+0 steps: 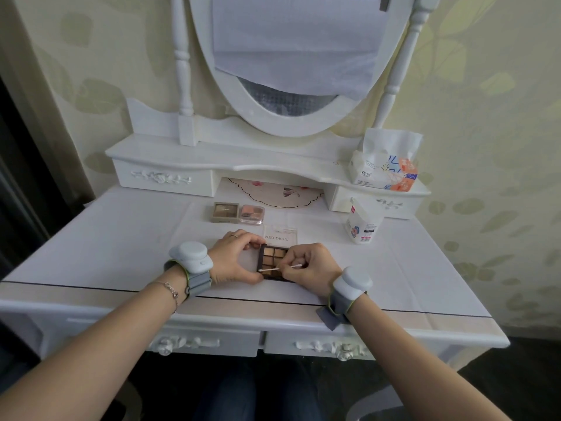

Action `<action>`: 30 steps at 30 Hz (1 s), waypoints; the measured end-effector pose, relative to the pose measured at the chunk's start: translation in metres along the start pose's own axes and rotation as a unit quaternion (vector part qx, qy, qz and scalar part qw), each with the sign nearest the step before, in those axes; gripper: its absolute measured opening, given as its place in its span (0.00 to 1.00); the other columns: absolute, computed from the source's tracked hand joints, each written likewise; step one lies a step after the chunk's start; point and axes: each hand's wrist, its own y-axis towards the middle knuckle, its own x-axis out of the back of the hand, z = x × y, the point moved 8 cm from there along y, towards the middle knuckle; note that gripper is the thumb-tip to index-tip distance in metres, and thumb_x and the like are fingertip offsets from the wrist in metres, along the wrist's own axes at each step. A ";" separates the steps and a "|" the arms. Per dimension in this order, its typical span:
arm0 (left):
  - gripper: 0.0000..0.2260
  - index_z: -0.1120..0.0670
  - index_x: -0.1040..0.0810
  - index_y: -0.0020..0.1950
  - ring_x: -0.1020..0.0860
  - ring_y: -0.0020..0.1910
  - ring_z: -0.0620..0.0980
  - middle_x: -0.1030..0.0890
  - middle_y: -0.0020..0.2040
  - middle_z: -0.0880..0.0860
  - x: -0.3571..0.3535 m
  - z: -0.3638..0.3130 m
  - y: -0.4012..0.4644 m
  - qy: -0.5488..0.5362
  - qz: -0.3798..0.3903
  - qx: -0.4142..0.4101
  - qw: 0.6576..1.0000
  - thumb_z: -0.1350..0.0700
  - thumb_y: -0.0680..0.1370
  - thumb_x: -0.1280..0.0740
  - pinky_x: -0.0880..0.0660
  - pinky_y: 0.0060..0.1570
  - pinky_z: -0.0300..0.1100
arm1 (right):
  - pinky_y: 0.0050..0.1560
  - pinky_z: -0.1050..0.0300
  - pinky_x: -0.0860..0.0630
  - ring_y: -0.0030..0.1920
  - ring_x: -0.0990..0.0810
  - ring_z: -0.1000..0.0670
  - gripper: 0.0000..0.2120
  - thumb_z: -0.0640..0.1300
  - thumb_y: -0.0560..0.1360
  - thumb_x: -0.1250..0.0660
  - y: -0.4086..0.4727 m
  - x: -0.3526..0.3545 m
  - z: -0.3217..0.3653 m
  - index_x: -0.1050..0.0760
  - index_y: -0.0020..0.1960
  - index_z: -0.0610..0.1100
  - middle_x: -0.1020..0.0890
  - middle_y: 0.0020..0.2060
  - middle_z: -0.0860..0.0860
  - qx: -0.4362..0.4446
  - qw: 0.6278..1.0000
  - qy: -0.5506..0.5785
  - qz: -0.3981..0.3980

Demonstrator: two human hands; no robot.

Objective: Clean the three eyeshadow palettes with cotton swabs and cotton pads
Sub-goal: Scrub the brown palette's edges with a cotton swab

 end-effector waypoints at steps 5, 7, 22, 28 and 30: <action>0.40 0.48 0.30 0.63 0.33 0.57 0.45 0.30 0.55 0.47 -0.002 0.004 0.001 -0.004 0.004 0.001 1.000 0.37 0.52 0.36 0.34 0.63 0.39 | 0.27 0.68 0.39 0.24 0.38 0.58 0.14 0.32 0.69 0.32 -0.001 -0.001 -0.001 0.23 0.30 0.48 0.31 0.19 0.57 -0.006 1.000 0.005 0.004; 0.41 0.49 0.30 0.64 0.33 0.57 0.44 0.30 0.55 0.47 -0.002 0.004 0.001 -0.004 0.006 0.000 1.000 0.38 0.52 0.36 0.34 0.63 0.39 | 0.28 0.67 0.39 0.25 0.37 0.57 0.14 0.32 0.69 0.32 -0.002 -0.001 0.000 0.23 0.30 0.48 0.30 0.22 0.54 -0.006 1.000 0.002 0.005; 0.41 0.49 0.31 0.65 0.32 0.59 0.46 0.30 0.56 0.48 -0.001 0.004 0.001 -0.004 0.009 -0.004 1.000 0.38 0.53 0.36 0.34 0.64 0.39 | 0.28 0.68 0.39 0.23 0.37 0.60 0.08 0.35 0.73 0.33 -0.005 0.035 -0.004 0.21 0.36 0.42 0.31 0.18 0.58 -0.032 0.992 0.066 -0.104; 0.39 0.47 0.30 0.61 0.32 0.56 0.46 0.29 0.53 0.45 0.000 -0.004 -0.002 0.004 -0.002 -0.010 1.000 0.35 0.52 0.36 0.34 0.62 0.40 | 0.26 0.68 0.39 0.22 0.36 0.58 0.08 0.37 0.76 0.36 -0.008 0.063 -0.018 0.22 0.39 0.43 0.32 0.18 0.58 -0.072 0.987 0.071 -0.124; 0.37 0.44 0.31 0.58 0.32 0.56 0.45 0.29 0.53 0.44 0.001 -0.005 -0.004 0.012 -0.003 -0.010 1.000 0.33 0.51 0.35 0.34 0.61 0.40 | 0.25 0.67 0.36 0.22 0.32 0.57 0.09 0.37 0.77 0.37 -0.010 0.063 -0.019 0.23 0.39 0.43 0.27 0.20 0.56 -0.086 0.987 0.049 -0.127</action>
